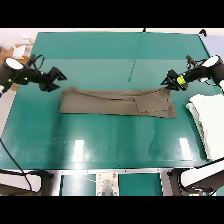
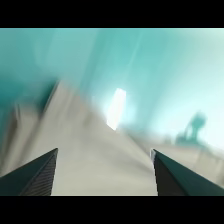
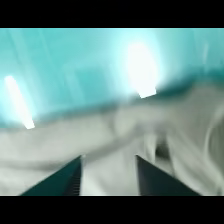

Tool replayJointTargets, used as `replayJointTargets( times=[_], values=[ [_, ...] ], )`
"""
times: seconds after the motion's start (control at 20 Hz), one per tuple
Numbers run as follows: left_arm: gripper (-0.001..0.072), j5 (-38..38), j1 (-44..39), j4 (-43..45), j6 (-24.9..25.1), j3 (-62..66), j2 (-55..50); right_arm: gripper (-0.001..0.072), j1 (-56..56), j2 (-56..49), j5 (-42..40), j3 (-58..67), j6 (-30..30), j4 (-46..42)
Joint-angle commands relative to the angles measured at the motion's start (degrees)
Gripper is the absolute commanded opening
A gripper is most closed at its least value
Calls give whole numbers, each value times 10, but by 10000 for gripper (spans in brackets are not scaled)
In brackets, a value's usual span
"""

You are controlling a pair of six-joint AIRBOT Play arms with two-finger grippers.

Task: Fold the shirts.

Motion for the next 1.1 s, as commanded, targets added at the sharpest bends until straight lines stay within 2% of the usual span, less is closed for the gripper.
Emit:
replayJointTargets(
  times=[0.0,0.1,0.25,0.3,0.35,0.4,0.5,0.6,0.75,1.05],
  values=[
    [657,38,39,-8,-21,71,-24,473,-33,-40,16,74,-6,11],
    [656,-48,73,-7,-20,104,-24,516,-60,-40,77,98,-41,11],
    [644,-143,104,-5,-19,124,-24,517,-87,-40,146,85,-112,10],
    [387,-158,107,-3,-12,124,-23,517,-93,-40,150,66,-129,10],
    [76,-171,107,-4,10,124,-22,518,-99,-39,152,40,-144,12],
    [25,-182,107,-4,22,124,-20,522,-105,-38,151,8,-163,13],
    [25,-198,107,-3,29,123,-14,643,-124,-37,147,-47,-208,32],
    [25,-217,107,-4,40,123,-11,691,-146,-37,124,-84,-249,75],
    [25,-209,92,-5,40,123,-3,693,-158,-51,111,-111,-292,134],
    [25,-166,14,-24,56,124,-1,692,-89,-75,109,-101,-318,135]
  ],
)
